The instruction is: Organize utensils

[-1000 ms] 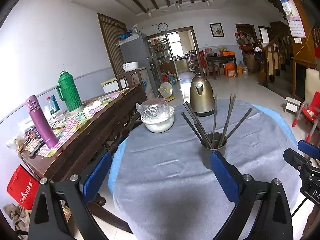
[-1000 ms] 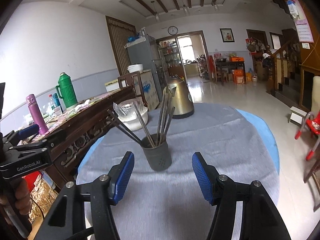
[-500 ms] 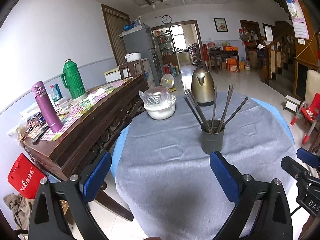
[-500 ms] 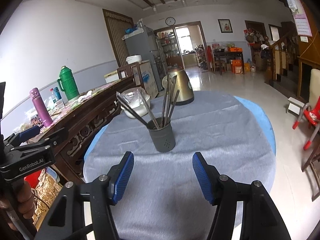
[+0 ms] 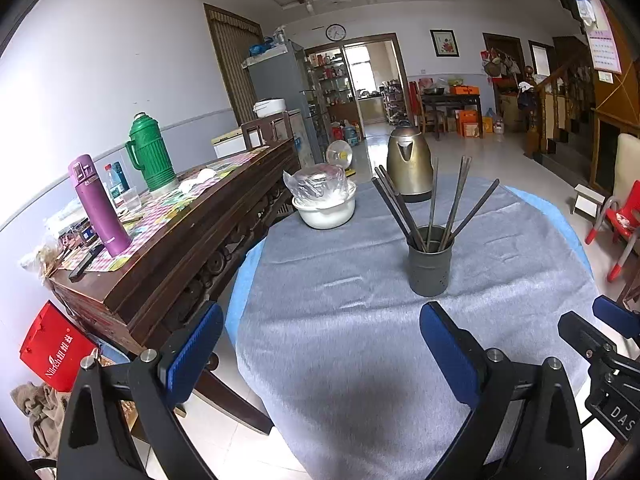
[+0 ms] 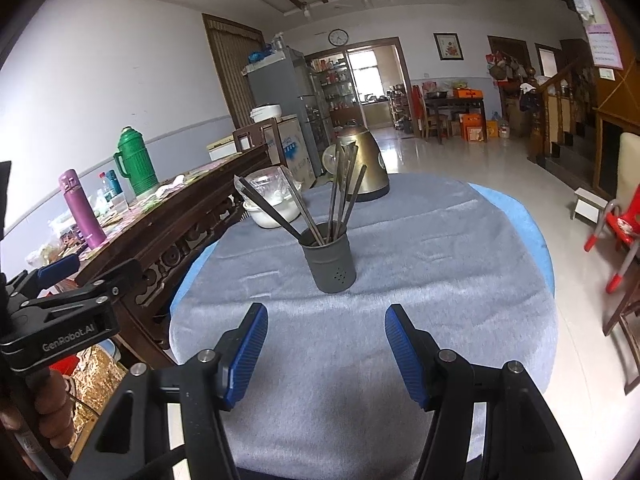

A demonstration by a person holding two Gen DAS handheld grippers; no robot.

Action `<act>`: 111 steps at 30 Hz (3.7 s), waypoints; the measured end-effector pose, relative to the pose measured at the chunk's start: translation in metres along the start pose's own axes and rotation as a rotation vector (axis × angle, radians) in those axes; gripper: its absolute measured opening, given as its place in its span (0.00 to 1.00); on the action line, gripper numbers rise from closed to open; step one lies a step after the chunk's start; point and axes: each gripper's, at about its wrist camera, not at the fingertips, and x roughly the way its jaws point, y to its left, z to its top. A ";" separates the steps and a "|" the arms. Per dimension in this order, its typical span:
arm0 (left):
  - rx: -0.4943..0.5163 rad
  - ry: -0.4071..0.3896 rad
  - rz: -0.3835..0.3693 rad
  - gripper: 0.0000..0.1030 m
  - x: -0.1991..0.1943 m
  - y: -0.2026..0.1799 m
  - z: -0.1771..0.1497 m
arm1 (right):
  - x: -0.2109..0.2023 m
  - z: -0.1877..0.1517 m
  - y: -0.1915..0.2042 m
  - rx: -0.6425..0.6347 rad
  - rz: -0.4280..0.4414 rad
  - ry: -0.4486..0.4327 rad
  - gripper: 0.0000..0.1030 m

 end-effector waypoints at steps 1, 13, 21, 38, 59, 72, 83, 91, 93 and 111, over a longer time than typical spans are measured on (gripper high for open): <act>-0.001 0.000 0.000 0.96 0.000 0.001 -0.001 | 0.001 -0.001 0.000 0.003 -0.003 0.003 0.63; -0.003 -0.002 0.011 0.96 -0.002 0.006 -0.002 | 0.002 -0.002 -0.001 0.012 -0.020 0.008 0.63; -0.003 -0.005 0.018 0.96 -0.004 0.008 -0.004 | -0.001 -0.001 0.003 0.009 -0.026 -0.004 0.63; -0.010 -0.003 0.017 0.96 -0.003 0.012 -0.005 | -0.007 0.001 0.006 0.006 -0.038 -0.018 0.63; -0.027 0.009 0.013 0.96 -0.001 0.014 -0.010 | -0.009 -0.001 0.007 0.001 -0.043 -0.020 0.63; -0.036 0.012 0.015 0.96 -0.001 0.016 -0.013 | -0.009 0.000 0.007 0.000 -0.047 -0.025 0.63; -0.034 0.021 0.015 0.96 -0.001 0.016 -0.016 | -0.009 -0.002 0.007 -0.007 -0.049 -0.025 0.63; -0.036 0.032 0.013 0.96 0.000 0.016 -0.018 | -0.008 -0.002 0.008 -0.008 -0.049 -0.022 0.63; -0.037 0.035 0.012 0.96 0.000 0.017 -0.018 | -0.008 -0.002 0.007 -0.010 -0.050 -0.022 0.63; -0.048 0.035 0.020 0.96 0.003 0.023 -0.020 | -0.012 -0.001 0.010 -0.028 -0.050 -0.035 0.63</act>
